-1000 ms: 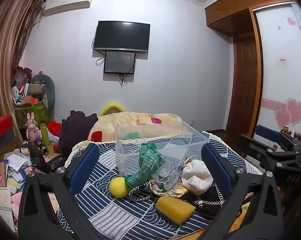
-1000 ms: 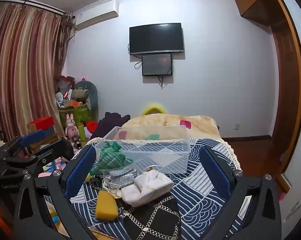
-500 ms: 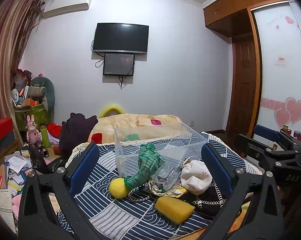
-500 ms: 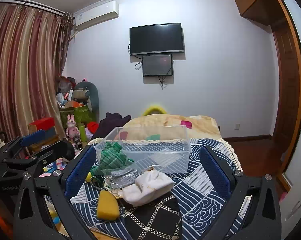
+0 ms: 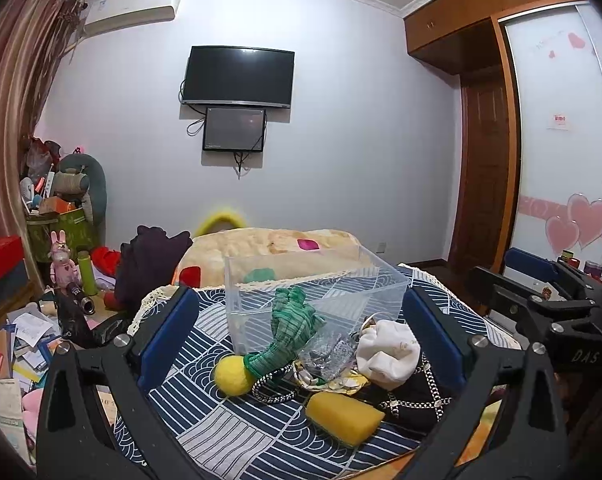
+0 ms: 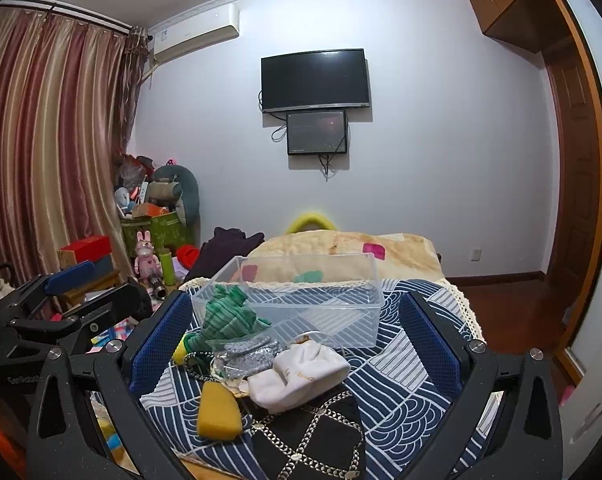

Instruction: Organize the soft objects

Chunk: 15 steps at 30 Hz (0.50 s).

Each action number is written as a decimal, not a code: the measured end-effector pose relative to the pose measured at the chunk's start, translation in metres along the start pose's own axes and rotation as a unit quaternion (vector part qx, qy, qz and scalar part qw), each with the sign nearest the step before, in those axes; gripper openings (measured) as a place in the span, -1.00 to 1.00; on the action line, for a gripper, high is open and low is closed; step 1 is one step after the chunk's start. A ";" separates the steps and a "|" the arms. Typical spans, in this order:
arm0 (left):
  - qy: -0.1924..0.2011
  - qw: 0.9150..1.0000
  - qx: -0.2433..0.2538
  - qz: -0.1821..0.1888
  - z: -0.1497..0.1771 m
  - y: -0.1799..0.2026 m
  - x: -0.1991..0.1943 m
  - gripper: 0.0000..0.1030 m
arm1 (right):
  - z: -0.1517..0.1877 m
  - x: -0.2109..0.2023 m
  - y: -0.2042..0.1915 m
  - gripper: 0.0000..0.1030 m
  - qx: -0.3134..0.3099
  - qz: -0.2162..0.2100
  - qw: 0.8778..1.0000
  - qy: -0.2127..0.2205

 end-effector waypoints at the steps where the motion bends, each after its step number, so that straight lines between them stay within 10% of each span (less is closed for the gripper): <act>1: 0.000 1.000 0.000 0.000 0.000 0.000 0.000 1.00 | 0.000 0.000 0.001 1.00 0.000 0.000 1.000 0.000; 15: 0.000 1.000 -0.001 0.004 0.001 0.002 0.001 1.00 | -0.002 -0.002 -0.005 1.00 0.000 -0.002 1.000 0.001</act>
Point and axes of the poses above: each gripper's, at about its wrist camera, not at the fingertips, and x roughly the way its jaws point, y to its right, z to its underside, the point moved 10 cm from there along x, roughly the way its jaws point, and after that the axes turned 12 degrees about x, right-handed, at the moved point
